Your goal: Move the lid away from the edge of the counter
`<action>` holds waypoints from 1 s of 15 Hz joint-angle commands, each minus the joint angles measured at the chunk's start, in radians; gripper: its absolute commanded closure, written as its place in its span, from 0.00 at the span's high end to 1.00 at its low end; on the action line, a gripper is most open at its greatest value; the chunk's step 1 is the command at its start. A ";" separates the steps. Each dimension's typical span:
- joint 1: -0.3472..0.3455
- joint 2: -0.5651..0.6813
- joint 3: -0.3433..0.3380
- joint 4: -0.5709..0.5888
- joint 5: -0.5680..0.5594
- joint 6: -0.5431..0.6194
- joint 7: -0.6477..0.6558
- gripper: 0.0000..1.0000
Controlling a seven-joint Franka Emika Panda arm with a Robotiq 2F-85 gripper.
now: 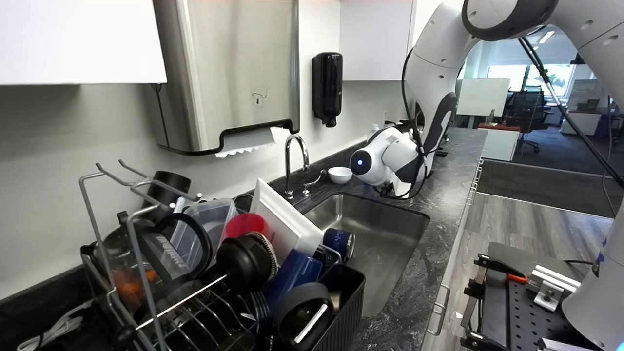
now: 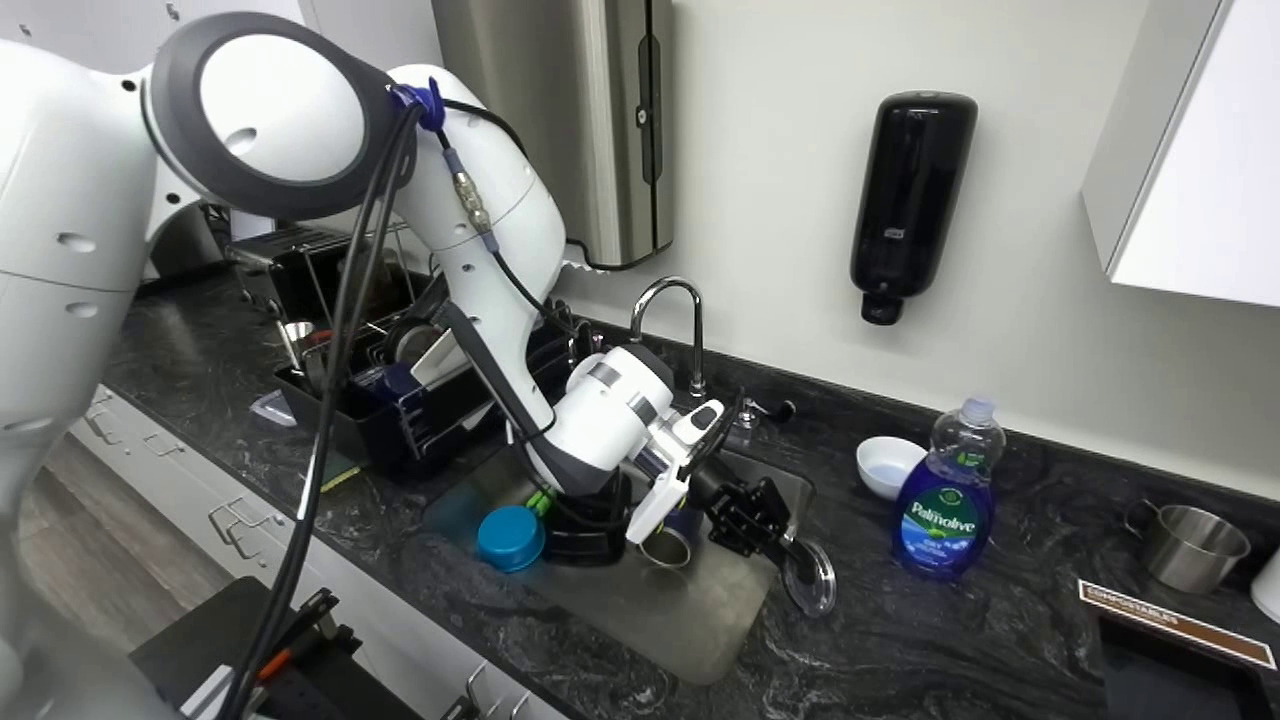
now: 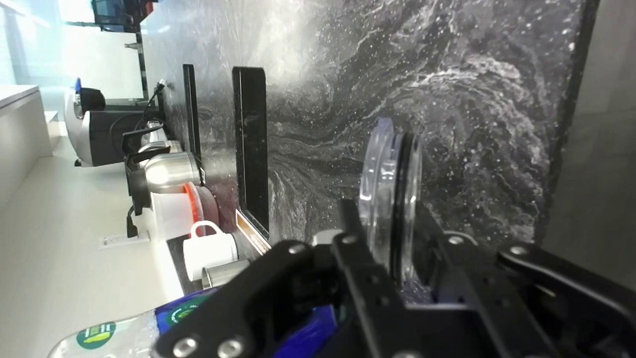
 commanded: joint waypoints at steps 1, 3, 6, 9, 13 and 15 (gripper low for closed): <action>-0.023 0.041 0.020 0.045 -0.051 -0.044 0.023 0.07; -0.026 0.051 0.022 0.055 -0.060 -0.059 0.023 0.07; -0.031 0.066 0.025 0.071 -0.071 -0.067 0.023 0.07; -0.032 0.070 0.029 0.073 -0.076 -0.069 0.021 0.07; -0.033 0.071 0.035 0.073 -0.075 -0.068 0.018 0.07; -0.034 0.070 0.038 0.071 -0.074 -0.065 0.016 0.07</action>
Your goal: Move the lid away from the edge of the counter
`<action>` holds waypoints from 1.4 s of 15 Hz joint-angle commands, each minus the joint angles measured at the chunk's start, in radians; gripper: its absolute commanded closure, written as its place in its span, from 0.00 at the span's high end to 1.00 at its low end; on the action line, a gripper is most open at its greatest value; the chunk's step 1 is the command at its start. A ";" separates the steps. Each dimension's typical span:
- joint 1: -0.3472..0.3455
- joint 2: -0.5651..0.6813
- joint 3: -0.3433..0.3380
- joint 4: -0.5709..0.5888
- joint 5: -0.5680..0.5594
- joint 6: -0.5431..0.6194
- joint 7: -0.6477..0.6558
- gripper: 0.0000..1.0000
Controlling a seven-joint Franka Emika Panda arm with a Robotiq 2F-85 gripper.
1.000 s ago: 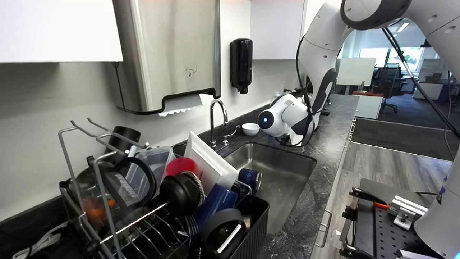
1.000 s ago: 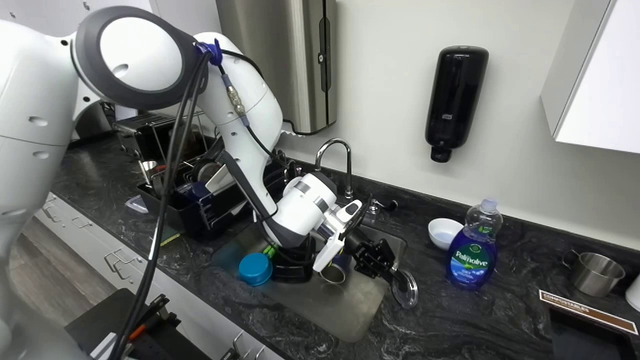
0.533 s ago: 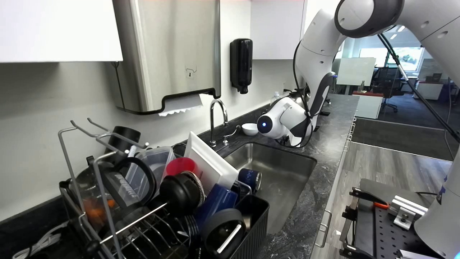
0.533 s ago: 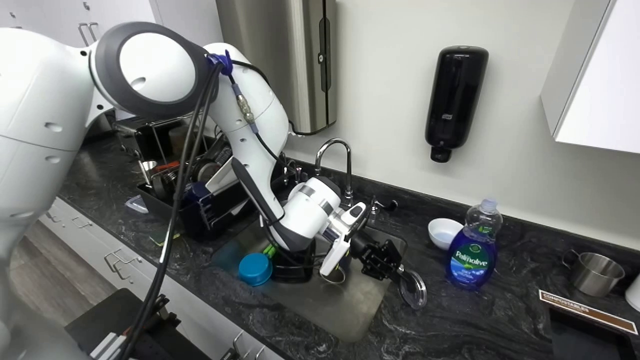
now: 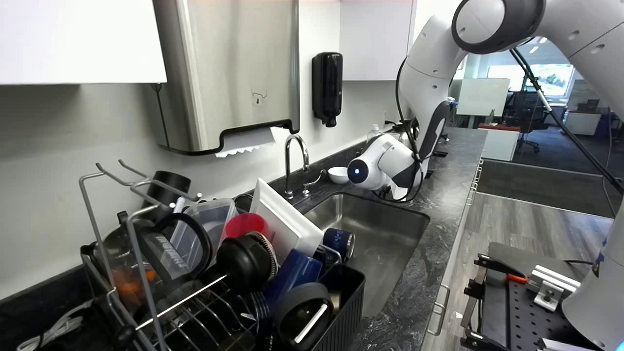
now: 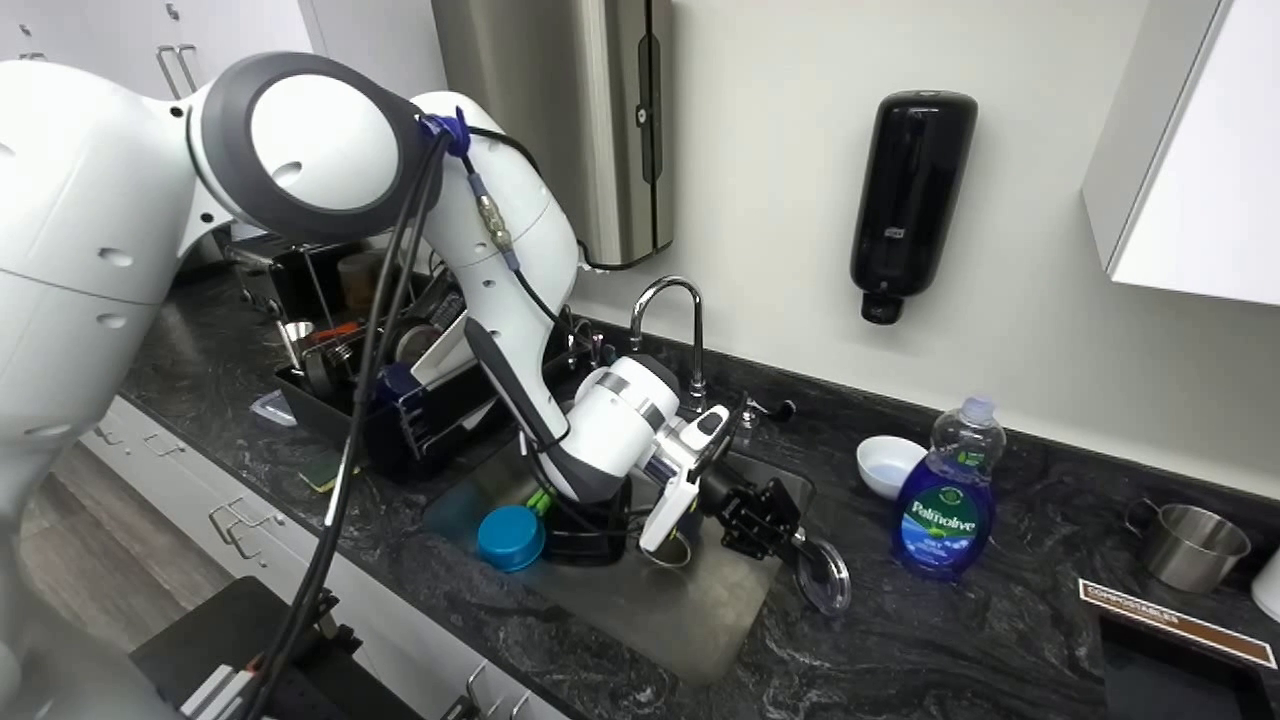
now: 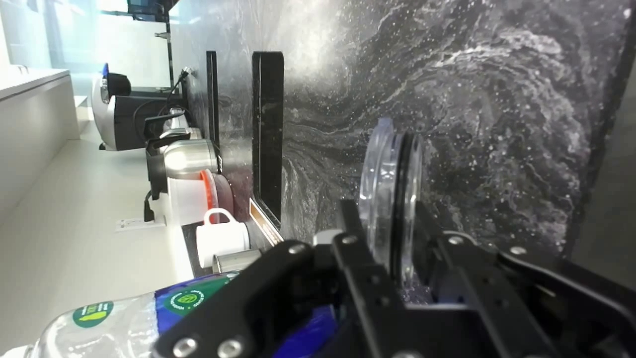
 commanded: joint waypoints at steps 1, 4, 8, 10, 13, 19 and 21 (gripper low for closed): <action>-0.027 0.001 0.027 0.006 -0.027 -0.012 0.006 0.07; -0.027 0.002 0.027 0.006 -0.028 -0.014 0.006 0.07; -0.029 0.002 0.027 0.006 -0.028 -0.014 0.005 0.07; -0.032 0.002 0.027 0.007 -0.027 -0.012 0.006 0.52; -0.033 0.001 0.028 0.007 -0.026 -0.012 0.005 0.67; -0.034 0.000 0.030 0.008 -0.023 -0.010 0.003 1.00; -0.035 -0.002 0.033 0.007 -0.021 -0.008 -0.002 1.00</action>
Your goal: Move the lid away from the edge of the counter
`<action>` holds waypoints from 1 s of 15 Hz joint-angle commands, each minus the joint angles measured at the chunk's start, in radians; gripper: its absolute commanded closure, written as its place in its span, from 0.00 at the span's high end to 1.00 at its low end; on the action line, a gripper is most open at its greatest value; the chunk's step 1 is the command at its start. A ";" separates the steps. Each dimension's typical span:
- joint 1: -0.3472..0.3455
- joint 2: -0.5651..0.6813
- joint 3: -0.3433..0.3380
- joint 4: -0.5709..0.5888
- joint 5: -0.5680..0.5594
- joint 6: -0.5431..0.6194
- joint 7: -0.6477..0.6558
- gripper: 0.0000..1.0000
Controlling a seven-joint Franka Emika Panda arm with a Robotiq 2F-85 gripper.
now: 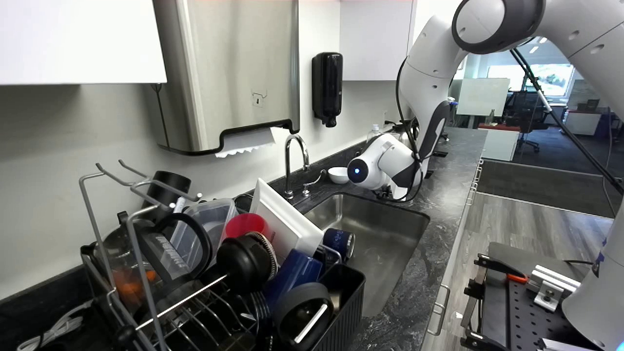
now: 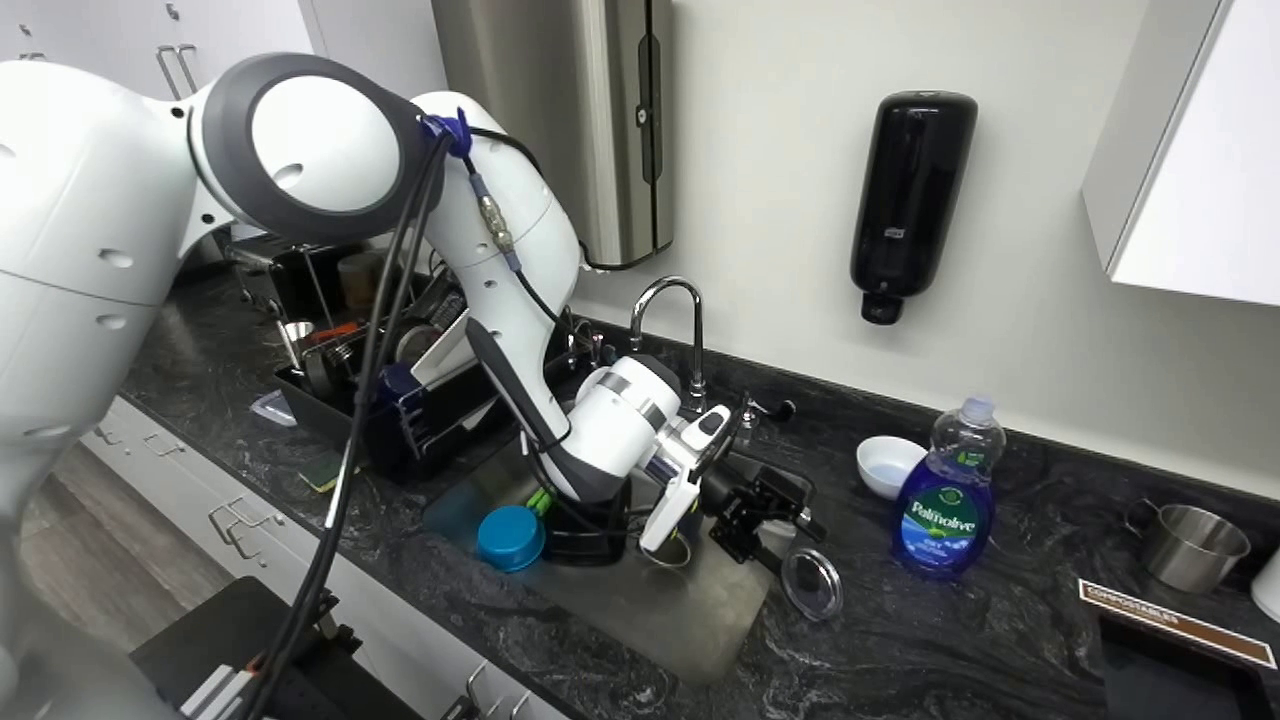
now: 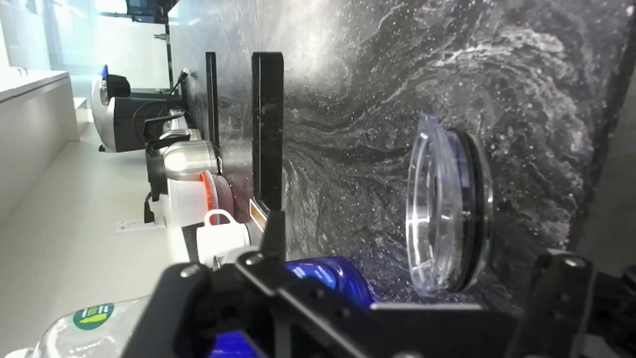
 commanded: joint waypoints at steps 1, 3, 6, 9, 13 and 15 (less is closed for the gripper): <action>-0.027 -0.005 0.029 0.002 -0.018 -0.006 -0.004 1.00; -0.026 -0.012 0.036 -0.001 -0.017 0.001 -0.006 1.00; -0.029 -0.033 0.054 -0.013 -0.008 0.024 -0.022 1.00; -0.037 -0.050 0.076 -0.024 0.002 0.059 -0.043 1.00; -0.058 -0.091 0.096 -0.056 0.027 0.159 -0.102 1.00; -0.077 -0.120 0.105 -0.085 0.054 0.232 -0.157 1.00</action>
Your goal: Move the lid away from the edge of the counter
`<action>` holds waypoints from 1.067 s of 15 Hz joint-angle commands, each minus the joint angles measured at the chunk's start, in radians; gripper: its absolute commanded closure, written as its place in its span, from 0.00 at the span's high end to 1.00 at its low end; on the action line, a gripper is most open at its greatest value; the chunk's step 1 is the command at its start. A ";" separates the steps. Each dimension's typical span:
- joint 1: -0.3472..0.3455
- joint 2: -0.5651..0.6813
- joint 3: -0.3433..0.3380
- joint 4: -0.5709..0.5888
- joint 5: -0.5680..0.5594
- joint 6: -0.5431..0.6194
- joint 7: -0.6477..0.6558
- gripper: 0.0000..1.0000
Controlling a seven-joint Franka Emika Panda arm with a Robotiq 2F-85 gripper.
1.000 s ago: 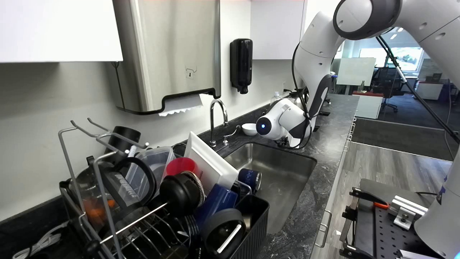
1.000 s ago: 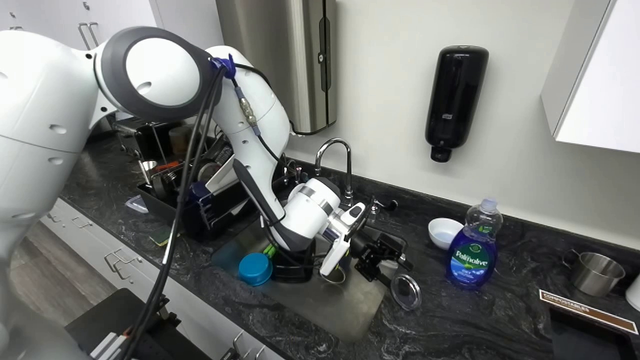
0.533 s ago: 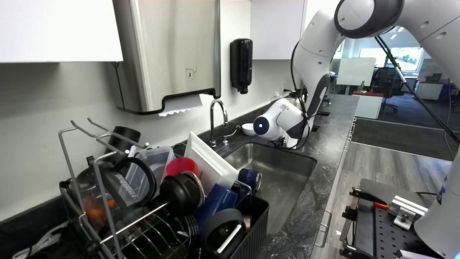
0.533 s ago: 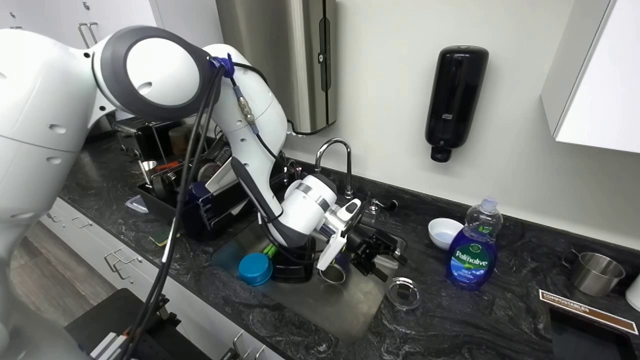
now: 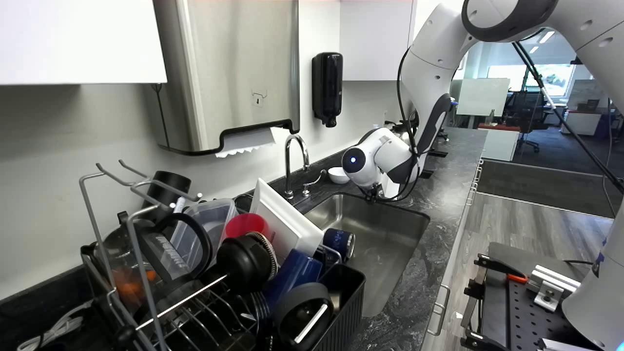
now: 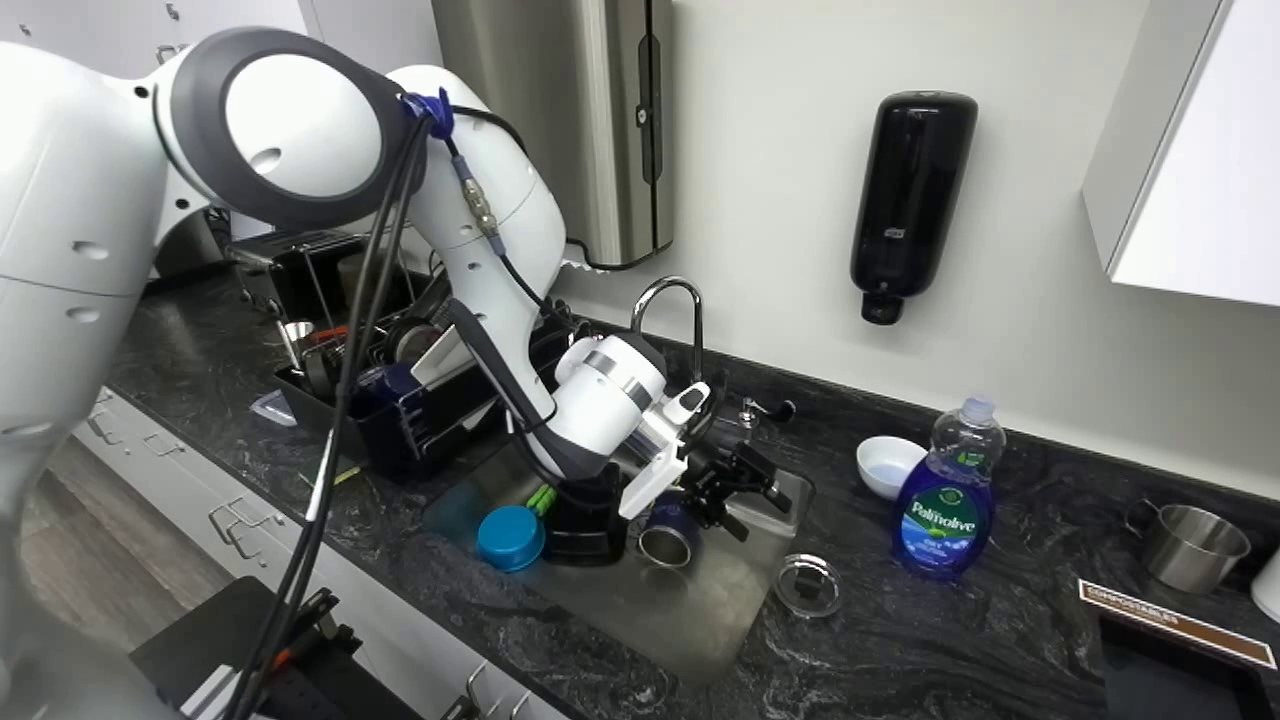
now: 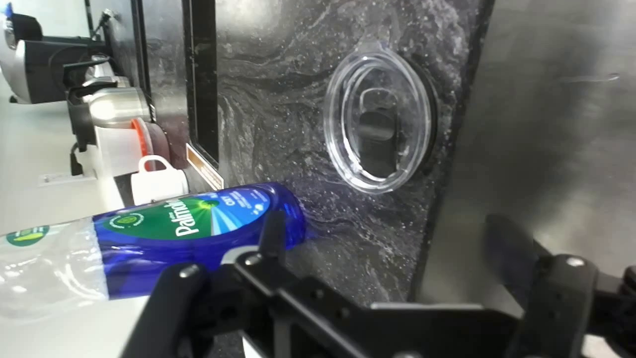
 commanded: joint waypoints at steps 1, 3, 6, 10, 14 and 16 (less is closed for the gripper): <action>-0.060 -0.077 0.033 -0.075 0.060 0.126 -0.125 1.00; -0.076 -0.118 0.035 -0.117 0.127 0.189 -0.207 1.00; -0.089 -0.184 0.033 -0.187 0.273 0.264 -0.370 1.00; -0.090 -0.268 0.033 -0.281 0.518 0.353 -0.624 1.00; -0.108 -0.361 0.071 -0.382 0.804 0.401 -0.922 1.00; -0.111 -0.413 0.088 -0.426 0.985 0.396 -1.079 1.00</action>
